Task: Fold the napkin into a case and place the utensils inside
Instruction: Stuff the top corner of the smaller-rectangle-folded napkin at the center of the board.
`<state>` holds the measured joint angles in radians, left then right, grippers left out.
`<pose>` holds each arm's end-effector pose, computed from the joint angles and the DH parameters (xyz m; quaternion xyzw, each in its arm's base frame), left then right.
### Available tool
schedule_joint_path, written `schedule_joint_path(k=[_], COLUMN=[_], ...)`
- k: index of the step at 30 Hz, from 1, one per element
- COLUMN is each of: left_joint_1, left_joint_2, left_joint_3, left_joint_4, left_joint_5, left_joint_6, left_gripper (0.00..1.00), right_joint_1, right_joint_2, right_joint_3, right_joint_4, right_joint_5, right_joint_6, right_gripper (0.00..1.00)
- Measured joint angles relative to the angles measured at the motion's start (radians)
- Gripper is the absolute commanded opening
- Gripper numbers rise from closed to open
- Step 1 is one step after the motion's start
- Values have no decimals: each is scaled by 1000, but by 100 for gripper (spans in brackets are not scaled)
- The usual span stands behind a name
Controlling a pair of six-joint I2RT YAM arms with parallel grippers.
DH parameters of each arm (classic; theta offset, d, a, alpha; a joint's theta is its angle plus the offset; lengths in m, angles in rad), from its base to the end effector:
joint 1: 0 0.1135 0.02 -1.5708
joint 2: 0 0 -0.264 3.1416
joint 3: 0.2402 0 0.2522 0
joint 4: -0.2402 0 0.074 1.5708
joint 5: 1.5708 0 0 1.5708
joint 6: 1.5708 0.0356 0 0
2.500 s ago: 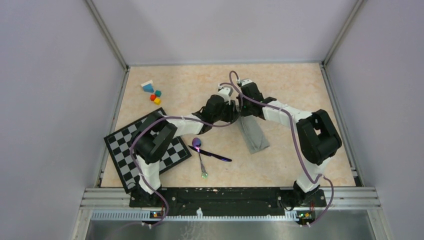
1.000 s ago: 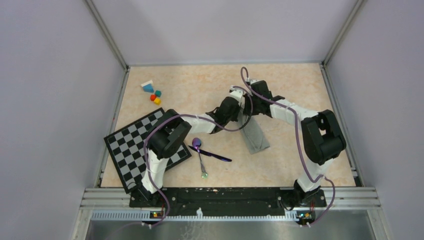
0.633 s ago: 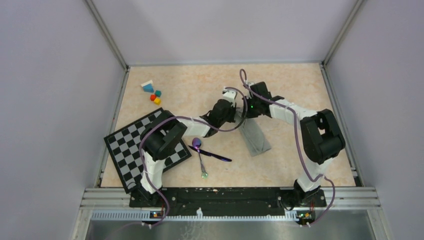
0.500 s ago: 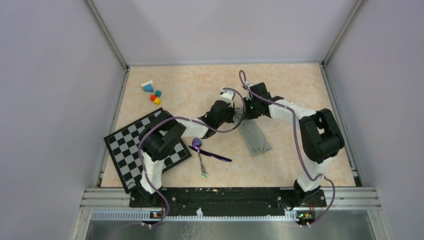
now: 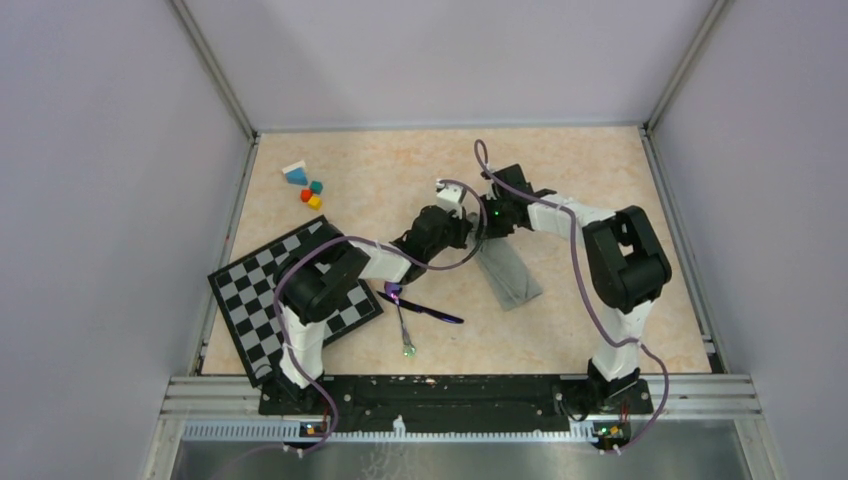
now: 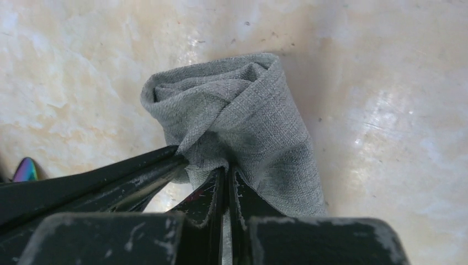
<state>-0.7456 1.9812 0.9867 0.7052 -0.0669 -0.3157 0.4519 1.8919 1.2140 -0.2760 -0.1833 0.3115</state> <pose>0.3058 -0.2792 0.1516 0.1514 0.7870 -0.2793 0.5289 0.3523 0.1782 0.1682 -0.0943 0.9445 0.1935 0.2481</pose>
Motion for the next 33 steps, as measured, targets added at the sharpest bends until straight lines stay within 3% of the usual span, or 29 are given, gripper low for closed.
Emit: schedule_joint_path(k=[8,18,29,33], left_joint_1=[9,39,52,52], left_joint_2=[-10,-23,-31,-36], left_joint_3=[-16,-42,-48,-48], left_joint_4=[9,1,-2,-2], left_joint_5=[-21,-42,-27,-26], left_joint_6=[0,-36,-54,-54], left_gripper=[0,0,0,0], right_joint_1=[1,-1,-2,-2], right_joint_2=[41,34,6,16], right_joint_3=[11,-18,-29,-6], right_joint_4=[86,138,125,114], right_joint_5=[-92,-164,-166,-166], right_joint_6=[95,16,-42,-46], right_gripper=[1,29,30,22])
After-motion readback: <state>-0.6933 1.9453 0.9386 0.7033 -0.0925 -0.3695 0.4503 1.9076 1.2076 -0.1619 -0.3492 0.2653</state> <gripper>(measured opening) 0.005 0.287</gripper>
